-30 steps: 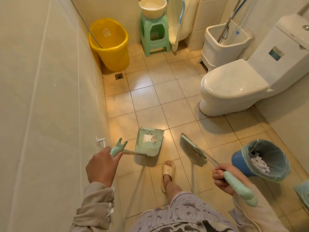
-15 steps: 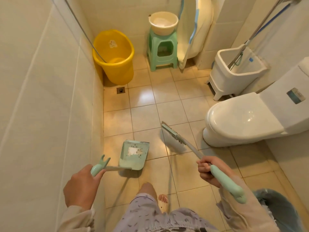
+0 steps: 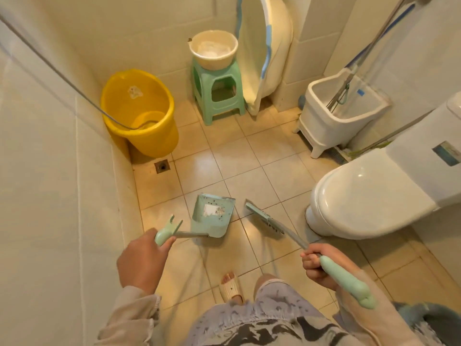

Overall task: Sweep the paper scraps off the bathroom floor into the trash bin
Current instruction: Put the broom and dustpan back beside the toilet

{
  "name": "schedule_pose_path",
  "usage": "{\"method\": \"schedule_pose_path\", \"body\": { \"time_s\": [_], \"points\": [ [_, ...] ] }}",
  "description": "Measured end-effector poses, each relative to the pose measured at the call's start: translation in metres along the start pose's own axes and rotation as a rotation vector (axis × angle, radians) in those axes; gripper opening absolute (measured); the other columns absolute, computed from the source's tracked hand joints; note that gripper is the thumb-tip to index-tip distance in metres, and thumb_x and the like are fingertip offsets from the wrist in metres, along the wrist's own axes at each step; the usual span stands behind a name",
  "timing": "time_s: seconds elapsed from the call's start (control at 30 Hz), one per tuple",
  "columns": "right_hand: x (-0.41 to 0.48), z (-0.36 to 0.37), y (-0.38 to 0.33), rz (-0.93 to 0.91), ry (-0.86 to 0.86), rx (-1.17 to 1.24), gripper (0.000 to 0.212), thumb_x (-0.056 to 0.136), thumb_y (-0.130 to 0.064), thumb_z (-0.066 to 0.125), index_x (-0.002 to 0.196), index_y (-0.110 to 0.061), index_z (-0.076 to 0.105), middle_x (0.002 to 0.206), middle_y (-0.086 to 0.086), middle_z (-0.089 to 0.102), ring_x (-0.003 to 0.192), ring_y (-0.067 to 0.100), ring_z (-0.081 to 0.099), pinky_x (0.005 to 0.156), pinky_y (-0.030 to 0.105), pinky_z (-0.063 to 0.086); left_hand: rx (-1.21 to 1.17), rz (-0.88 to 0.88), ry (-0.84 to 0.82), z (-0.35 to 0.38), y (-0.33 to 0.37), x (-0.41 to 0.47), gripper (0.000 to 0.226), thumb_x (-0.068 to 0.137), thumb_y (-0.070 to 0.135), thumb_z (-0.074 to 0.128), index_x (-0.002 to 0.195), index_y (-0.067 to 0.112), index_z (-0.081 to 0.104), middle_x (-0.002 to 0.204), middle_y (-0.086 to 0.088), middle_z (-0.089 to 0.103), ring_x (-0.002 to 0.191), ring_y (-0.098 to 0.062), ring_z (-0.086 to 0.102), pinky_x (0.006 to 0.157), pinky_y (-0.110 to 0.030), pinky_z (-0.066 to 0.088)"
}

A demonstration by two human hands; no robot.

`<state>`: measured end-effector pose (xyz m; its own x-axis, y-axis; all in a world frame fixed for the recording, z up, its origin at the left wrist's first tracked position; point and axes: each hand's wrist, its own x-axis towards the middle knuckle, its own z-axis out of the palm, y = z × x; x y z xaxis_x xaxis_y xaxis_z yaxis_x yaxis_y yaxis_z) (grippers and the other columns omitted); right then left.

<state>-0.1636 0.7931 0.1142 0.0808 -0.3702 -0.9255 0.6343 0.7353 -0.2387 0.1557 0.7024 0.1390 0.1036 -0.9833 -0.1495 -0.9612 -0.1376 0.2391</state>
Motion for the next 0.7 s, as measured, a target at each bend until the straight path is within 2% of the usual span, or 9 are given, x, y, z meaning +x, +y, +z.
{"method": "schedule_pose_path", "body": {
  "time_s": [0.1, 0.17, 0.23, 0.3, 0.4, 0.53, 0.6, 0.67, 0.7],
  "points": [
    [0.008, 0.011, -0.021, -0.003, 0.004, 0.057, 0.032, 0.091, -0.001, 0.028, 0.062, -0.014, 0.033, 0.029, -0.002, 0.034, 0.018, 0.007, 0.033, 0.025, 0.009, 0.022, -0.042, 0.034, 0.007, -0.006, 0.022, 0.052, 0.032, 0.083, 0.046, 0.064, 0.082, 0.014, 0.067, 0.059, 0.0, 0.053, 0.056, -0.023, 0.048, 0.045, -0.022, 0.027],
    [0.015, 0.017, -0.038, -0.001, 0.002, 0.09, 0.032, 0.09, 0.0, 0.029, 0.061, -0.014, 0.032, 0.03, -0.001, 0.035, 0.019, 0.007, 0.034, 0.023, 0.012, 0.023, -0.051, 0.048, 0.003, -0.006, 0.038, 0.083, 0.031, 0.083, 0.046, 0.064, 0.086, 0.015, 0.069, 0.061, -0.003, 0.057, 0.057, -0.021, 0.046, 0.044, -0.021, 0.023],
    [0.024, 0.024, -0.058, -0.005, -0.001, 0.115, 0.034, 0.09, 0.0, 0.03, 0.06, -0.016, 0.032, 0.03, -0.001, 0.034, 0.02, 0.008, 0.033, 0.023, 0.013, 0.022, -0.04, 0.073, -0.009, -0.003, 0.053, 0.113, 0.033, 0.083, 0.046, 0.063, 0.087, 0.014, 0.068, 0.062, -0.004, 0.06, 0.056, -0.021, 0.045, 0.042, -0.02, 0.022],
    [0.036, 0.032, -0.082, -0.018, 0.008, 0.139, 0.036, 0.091, 0.0, 0.03, 0.059, -0.017, 0.03, 0.029, -0.001, 0.033, 0.019, 0.008, 0.032, 0.024, 0.012, 0.021, -0.025, 0.11, -0.025, -0.001, 0.068, 0.14, 0.033, 0.083, 0.047, 0.063, 0.084, 0.014, 0.065, 0.058, 0.0, 0.053, 0.054, -0.021, 0.047, 0.041, -0.019, 0.024],
    [0.058, 0.044, -0.131, -0.036, 0.018, 0.152, 0.036, 0.091, -0.001, 0.03, 0.059, -0.018, 0.03, 0.029, -0.001, 0.033, 0.019, 0.009, 0.032, 0.024, 0.011, 0.021, 0.026, 0.187, -0.043, 0.002, 0.094, 0.181, 0.035, 0.084, 0.049, 0.06, 0.089, 0.015, 0.065, 0.064, -0.003, 0.063, 0.057, -0.024, 0.057, 0.042, -0.022, 0.029],
    [0.078, 0.055, -0.212, -0.05, 0.015, 0.156, 0.036, 0.091, -0.002, 0.03, 0.058, -0.017, 0.029, 0.029, 0.0, 0.035, 0.019, 0.009, 0.032, 0.024, 0.009, 0.021, 0.078, 0.269, -0.064, 0.003, 0.14, 0.236, 0.034, 0.086, 0.05, 0.057, 0.098, 0.019, 0.065, 0.069, 0.002, 0.065, 0.054, -0.013, 0.051, 0.037, -0.019, 0.025],
    [0.083, 0.059, -0.251, -0.063, -0.008, 0.191, 0.032, 0.087, 0.0, 0.032, 0.06, -0.017, 0.028, 0.029, -0.001, 0.035, 0.018, 0.009, 0.032, 0.024, 0.009, 0.02, 0.074, 0.297, -0.067, 0.002, 0.163, 0.264, 0.033, 0.086, 0.05, 0.056, 0.1, 0.021, 0.064, 0.068, 0.006, 0.062, 0.054, -0.011, 0.055, 0.038, -0.019, 0.035],
    [0.086, 0.064, -0.285, -0.088, -0.026, 0.228, 0.024, 0.074, 0.002, 0.039, 0.061, -0.017, 0.029, 0.029, -0.001, 0.034, 0.018, 0.008, 0.032, 0.024, 0.011, 0.018, 0.107, 0.307, -0.059, 0.0, 0.186, 0.295, 0.035, 0.085, 0.052, 0.056, 0.101, 0.022, 0.063, 0.072, 0.004, 0.066, 0.06, -0.013, 0.061, 0.047, -0.024, 0.049],
    [0.089, 0.066, -0.3, -0.106, -0.023, 0.241, 0.022, 0.069, 0.001, 0.041, 0.062, -0.017, 0.03, 0.03, -0.002, 0.034, 0.018, 0.007, 0.032, 0.024, 0.011, 0.018, 0.129, 0.312, -0.057, -0.001, 0.196, 0.31, 0.035, 0.085, 0.052, 0.057, 0.101, 0.022, 0.064, 0.074, 0.003, 0.067, 0.062, -0.014, 0.062, 0.05, -0.026, 0.051]
  ]
}}
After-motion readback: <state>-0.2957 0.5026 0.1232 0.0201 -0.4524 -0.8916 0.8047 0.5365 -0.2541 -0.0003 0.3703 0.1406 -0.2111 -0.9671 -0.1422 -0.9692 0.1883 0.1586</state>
